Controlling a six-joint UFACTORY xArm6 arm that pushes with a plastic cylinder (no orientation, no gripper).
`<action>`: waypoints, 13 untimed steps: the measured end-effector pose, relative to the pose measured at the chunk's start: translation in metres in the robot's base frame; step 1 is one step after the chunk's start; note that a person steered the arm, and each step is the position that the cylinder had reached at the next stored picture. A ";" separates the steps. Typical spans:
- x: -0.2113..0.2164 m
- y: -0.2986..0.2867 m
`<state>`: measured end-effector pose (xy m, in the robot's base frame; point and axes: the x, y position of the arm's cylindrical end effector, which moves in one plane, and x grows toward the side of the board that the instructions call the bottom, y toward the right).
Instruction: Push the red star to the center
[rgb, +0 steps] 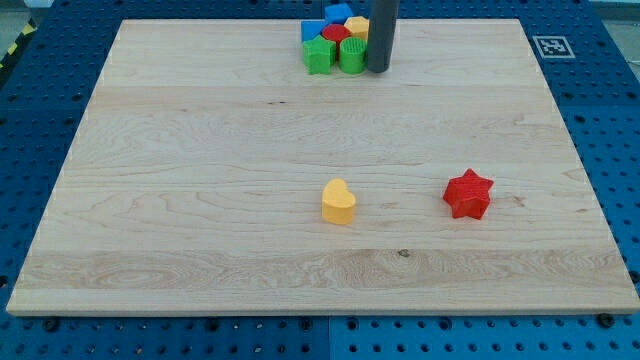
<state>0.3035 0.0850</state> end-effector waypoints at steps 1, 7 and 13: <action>0.067 0.066; 0.227 0.097; 0.156 -0.057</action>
<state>0.4590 0.0282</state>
